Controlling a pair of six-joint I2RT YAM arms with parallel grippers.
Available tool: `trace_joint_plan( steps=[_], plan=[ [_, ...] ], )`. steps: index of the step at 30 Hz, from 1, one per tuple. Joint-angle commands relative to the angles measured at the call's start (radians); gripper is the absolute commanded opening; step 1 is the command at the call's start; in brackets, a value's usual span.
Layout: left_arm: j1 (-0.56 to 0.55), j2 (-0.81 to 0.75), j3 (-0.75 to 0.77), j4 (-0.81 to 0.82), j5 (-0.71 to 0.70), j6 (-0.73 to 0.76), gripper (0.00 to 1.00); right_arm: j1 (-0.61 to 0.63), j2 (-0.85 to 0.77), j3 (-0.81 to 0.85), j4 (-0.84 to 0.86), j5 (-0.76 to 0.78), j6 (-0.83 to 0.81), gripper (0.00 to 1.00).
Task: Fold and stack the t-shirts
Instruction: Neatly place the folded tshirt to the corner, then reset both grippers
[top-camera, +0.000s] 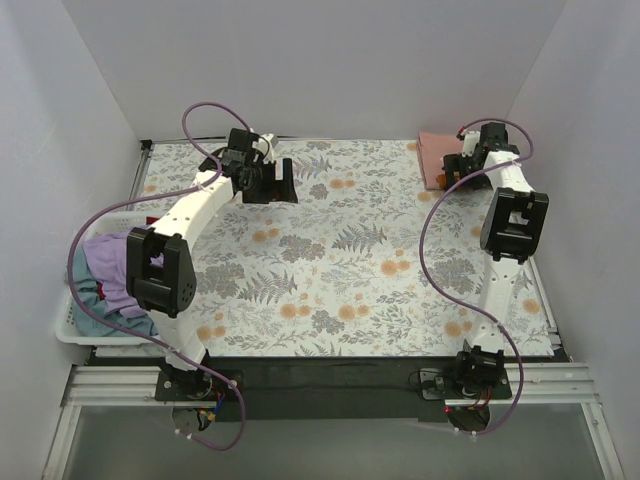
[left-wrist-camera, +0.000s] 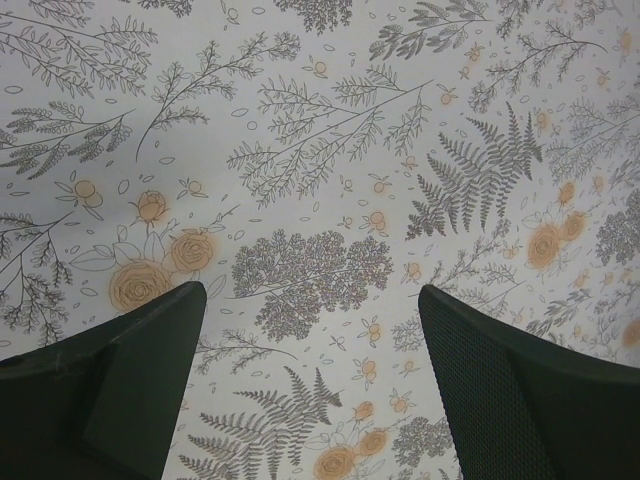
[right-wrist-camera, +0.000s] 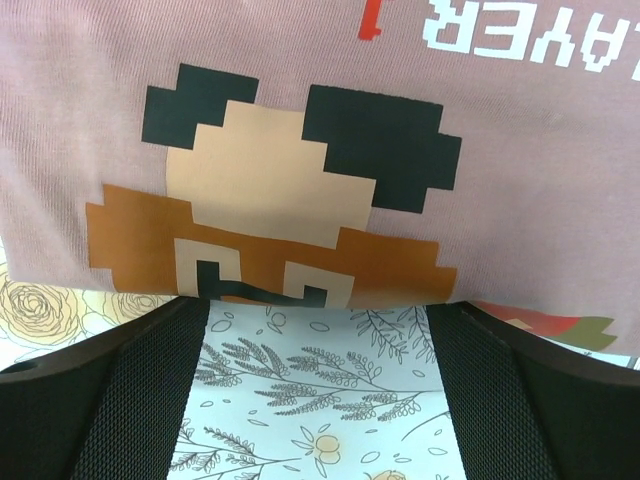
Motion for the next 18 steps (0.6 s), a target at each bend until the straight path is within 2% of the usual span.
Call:
trace_joint_plan(
  steps=[1, 6, 8, 12, 16, 18],
  plan=[
    [0.014, -0.005, 0.056, -0.011, 0.033, 0.022, 0.88, 0.01, 0.021, 0.051, 0.009, -0.016, -0.001, 0.96],
    [0.046, -0.012, 0.109, -0.001, 0.106, -0.005, 0.88, 0.01, -0.143, 0.06, 0.006, -0.082, -0.021, 0.98],
    [0.063, -0.009, 0.154, -0.011, 0.117, -0.008, 0.88, 0.014, -0.261, 0.019, 0.003, -0.126, -0.036, 0.98],
    [0.088, -0.008, 0.212, -0.053, 0.244, 0.047, 0.88, 0.028, -0.48, -0.087, -0.01, -0.161, -0.079, 0.98],
    [0.098, -0.054, 0.171, -0.065, 0.272, 0.09, 0.88, 0.056, -0.651, -0.176, -0.092, -0.194, -0.122, 0.98],
    [0.111, -0.081, 0.1, -0.073, 0.287, 0.096, 0.88, 0.057, -0.729, -0.233, -0.149, -0.221, -0.109, 0.98]
  ],
)
